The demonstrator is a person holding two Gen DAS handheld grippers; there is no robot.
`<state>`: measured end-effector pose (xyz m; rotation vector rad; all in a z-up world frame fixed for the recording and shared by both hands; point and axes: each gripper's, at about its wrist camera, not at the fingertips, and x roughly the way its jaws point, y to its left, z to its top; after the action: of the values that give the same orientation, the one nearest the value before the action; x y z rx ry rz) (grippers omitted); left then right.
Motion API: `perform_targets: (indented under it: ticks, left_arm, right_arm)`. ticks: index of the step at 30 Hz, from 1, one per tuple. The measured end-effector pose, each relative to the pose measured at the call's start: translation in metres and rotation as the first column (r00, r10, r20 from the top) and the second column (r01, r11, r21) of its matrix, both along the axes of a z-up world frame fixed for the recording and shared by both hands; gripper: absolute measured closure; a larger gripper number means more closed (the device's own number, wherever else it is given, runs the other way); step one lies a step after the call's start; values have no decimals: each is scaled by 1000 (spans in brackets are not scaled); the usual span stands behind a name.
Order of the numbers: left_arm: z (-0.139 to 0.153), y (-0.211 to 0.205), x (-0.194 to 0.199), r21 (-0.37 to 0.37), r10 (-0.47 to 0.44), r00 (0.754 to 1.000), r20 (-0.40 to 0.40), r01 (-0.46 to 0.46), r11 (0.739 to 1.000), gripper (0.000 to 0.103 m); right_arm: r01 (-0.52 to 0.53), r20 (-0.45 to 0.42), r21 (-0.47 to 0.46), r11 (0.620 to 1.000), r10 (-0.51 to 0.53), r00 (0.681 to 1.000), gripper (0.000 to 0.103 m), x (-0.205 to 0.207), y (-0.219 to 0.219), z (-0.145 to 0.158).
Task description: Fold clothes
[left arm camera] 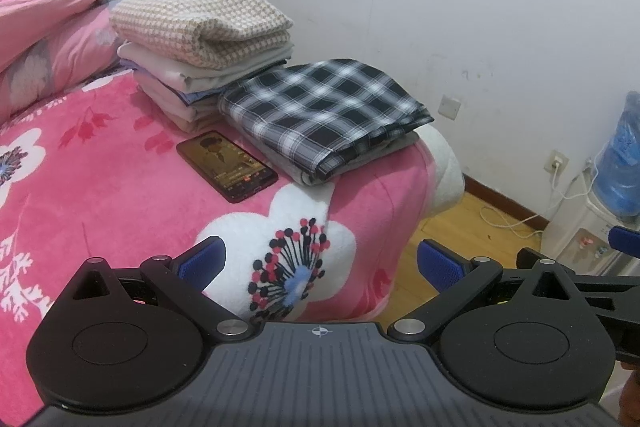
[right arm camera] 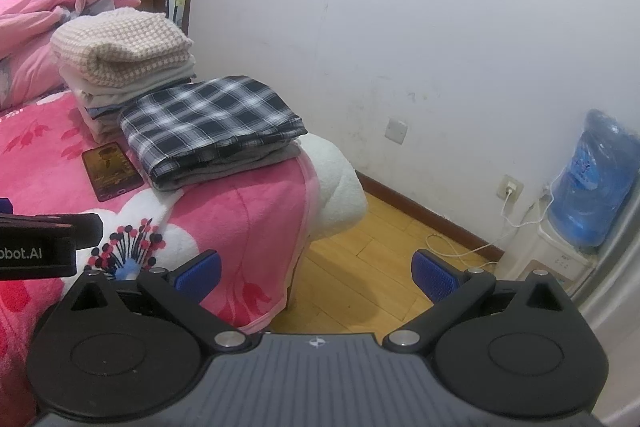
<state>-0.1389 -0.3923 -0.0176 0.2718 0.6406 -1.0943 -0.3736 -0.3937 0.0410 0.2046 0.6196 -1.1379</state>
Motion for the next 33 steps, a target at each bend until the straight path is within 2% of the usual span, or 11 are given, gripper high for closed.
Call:
perform_targets:
  ticks: [33]
  left_arm:
    - [1,3,0,-7,2,1000,11,-2,1000,0]
  right_arm:
    - [-6,3,7,1000,6,1000,0,1,1,1]
